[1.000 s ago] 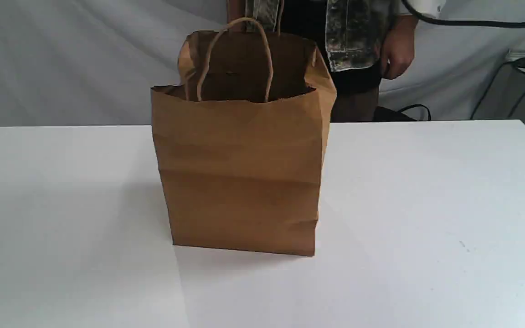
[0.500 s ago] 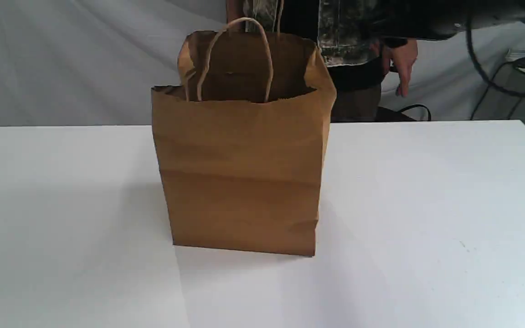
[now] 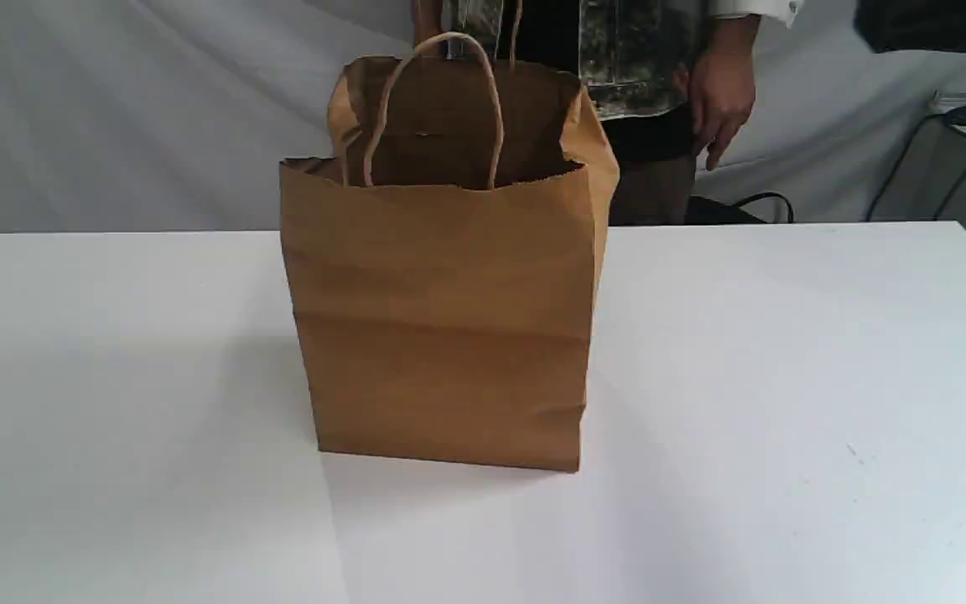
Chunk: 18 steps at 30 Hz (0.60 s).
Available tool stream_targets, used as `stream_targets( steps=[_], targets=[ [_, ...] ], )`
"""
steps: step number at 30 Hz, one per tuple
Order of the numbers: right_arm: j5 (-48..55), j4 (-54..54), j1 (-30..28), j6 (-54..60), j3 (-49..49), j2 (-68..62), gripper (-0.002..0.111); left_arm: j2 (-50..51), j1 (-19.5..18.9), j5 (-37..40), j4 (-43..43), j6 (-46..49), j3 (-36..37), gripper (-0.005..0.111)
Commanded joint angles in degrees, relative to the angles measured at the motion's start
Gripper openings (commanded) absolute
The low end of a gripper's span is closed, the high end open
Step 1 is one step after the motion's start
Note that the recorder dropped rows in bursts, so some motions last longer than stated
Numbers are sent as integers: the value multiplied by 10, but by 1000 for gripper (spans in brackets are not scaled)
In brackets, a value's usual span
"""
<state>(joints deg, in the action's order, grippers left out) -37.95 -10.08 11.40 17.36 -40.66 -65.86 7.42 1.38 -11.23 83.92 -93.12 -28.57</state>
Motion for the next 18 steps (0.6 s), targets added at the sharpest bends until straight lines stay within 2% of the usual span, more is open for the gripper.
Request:
stream_targets(
  steps=[1,10,18],
  targets=[
    [-50,-60,-1,-21,72,72,52,-74,-2,10,-9,4,54,64],
    [-255,-57,0,-127,297,263,52,-74,-2,-27,-42,-6,154,64],
    [-272,-57,0,-137,405,386,52,-74,-2,-50,-52,-14,209,64]
  ],
)
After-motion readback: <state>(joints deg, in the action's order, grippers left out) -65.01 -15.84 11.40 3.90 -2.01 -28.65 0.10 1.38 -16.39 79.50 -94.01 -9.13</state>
